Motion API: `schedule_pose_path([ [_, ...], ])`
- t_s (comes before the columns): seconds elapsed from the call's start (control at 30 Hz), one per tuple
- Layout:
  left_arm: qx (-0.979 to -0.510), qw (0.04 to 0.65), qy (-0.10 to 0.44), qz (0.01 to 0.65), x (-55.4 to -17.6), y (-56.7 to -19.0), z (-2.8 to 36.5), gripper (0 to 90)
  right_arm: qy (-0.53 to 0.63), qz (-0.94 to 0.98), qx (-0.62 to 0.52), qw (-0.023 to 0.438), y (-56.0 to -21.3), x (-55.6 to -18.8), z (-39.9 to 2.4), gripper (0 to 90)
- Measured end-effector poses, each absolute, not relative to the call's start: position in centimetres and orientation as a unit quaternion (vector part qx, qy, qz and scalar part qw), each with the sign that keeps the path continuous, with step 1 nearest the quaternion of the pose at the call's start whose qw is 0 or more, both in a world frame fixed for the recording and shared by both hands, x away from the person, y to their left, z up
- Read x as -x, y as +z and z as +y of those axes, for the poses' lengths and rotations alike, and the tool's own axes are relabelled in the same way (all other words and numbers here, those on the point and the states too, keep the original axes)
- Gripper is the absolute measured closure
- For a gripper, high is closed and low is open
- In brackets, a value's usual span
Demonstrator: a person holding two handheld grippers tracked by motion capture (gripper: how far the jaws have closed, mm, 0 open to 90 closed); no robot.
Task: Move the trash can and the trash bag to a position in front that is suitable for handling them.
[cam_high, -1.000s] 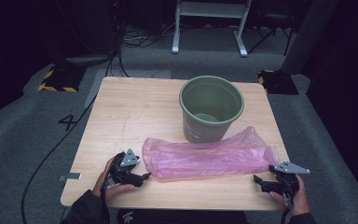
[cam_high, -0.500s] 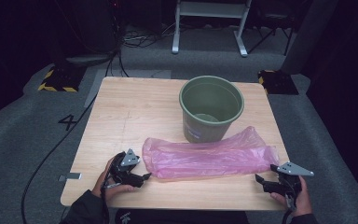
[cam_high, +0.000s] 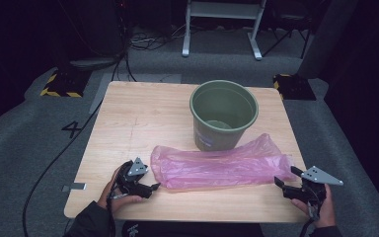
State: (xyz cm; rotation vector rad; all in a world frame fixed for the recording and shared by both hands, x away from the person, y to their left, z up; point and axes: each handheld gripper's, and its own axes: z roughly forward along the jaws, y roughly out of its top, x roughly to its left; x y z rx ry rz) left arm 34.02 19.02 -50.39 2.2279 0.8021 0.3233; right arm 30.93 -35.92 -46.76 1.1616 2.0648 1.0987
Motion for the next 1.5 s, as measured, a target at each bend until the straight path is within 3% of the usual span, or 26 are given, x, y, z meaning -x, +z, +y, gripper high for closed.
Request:
schedule_pose_path([
  [1.13,-0.867,0.367,0.126,0.312,-34.0,-50.4,19.0,16.8,0.429,0.784,-0.367,0.256,-43.6,-36.4,-30.0,21.1],
  [1.23,-0.867,0.367,0.126,0.312,-34.0,-50.4,19.0,16.8,0.440,0.778,-0.370,0.254,-43.2,-37.1,-29.5,17.1],
  [1.5,-0.867,0.367,0.126,0.312,-34.0,-50.4,19.0,16.8,0.460,0.778,-0.357,0.237,-42.8,-39.1,-27.8,16.4],
])
